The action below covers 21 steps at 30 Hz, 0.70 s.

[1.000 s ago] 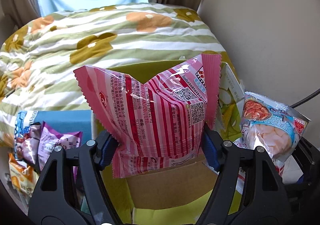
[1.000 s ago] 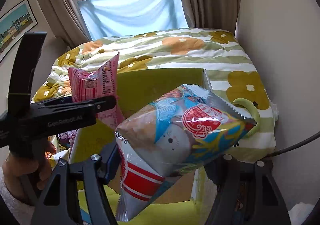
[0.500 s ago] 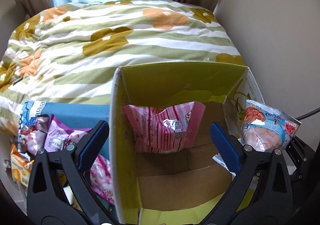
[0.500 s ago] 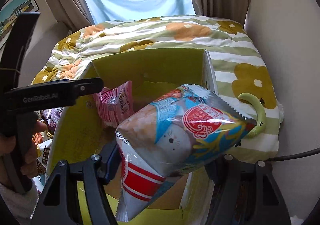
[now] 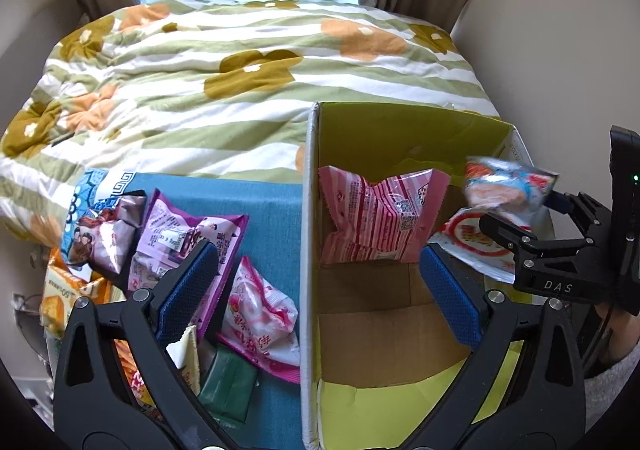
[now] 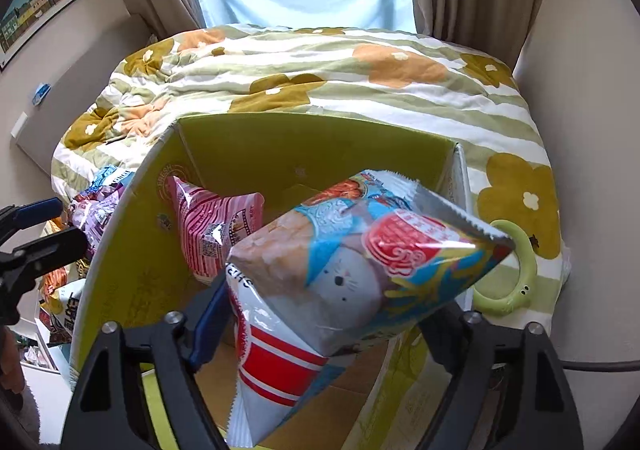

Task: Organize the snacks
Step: 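Lower the white-red bag into the green box and open the right tool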

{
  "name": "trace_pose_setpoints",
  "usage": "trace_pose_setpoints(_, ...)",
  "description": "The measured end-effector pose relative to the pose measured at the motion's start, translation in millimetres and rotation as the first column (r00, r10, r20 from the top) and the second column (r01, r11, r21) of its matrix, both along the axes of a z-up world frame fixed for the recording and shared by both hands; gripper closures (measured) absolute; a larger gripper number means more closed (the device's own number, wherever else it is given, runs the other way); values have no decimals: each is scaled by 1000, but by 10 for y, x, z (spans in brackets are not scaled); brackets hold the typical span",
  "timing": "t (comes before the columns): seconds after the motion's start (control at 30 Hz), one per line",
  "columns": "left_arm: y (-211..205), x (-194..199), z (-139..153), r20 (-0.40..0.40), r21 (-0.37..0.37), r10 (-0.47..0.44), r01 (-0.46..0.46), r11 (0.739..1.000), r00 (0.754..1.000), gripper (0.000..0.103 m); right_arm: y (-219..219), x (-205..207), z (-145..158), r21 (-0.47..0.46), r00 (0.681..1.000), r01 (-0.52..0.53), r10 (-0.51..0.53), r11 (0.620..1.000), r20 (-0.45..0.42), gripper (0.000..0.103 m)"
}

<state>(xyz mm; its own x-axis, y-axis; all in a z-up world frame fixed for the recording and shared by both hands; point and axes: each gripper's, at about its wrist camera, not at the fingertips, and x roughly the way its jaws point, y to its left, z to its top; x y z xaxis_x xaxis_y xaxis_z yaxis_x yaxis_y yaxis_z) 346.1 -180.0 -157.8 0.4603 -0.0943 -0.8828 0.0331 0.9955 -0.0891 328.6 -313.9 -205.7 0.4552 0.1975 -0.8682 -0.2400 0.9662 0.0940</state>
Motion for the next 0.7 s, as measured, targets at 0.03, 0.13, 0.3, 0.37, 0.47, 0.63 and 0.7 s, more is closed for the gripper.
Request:
trace_pose_setpoints(0.03,7,-24,-3,-1,3,4,-4,1000,1000,3,-2,11,-4,-15,1000,0,0,1000,8,3)
trace_pose_setpoints(0.13,53,-101,-23,-5,-1,10,-10,1000,1000,3,-30,-14,21,-27,999,14,-13,1000,29,2)
trace_pose_setpoints(0.3,89,-212,-20,-1,-13,15,-15,1000,1000,3,-140,-125,51,21,998,68,-68,997,7,2)
trace_pose_setpoints(0.37,91,-248,19,7,-10,16,-16,1000,1000,3,-151,-166,87,22,997,74,-74,997,5,2)
trace_pose_setpoints(0.47,84,-319,132,29,-1,20,-20,1000,999,3,-147,-253,199,20,997,74,-75,997,35,2)
trace_pose_setpoints(0.63,137,-514,396,65,4,31,-31,1000,997,3,-137,-380,447,49,993,76,-80,996,85,2)
trace_pose_setpoints(0.7,175,-598,502,83,21,32,-34,999,996,3,-116,-441,551,71,992,75,-82,995,98,2)
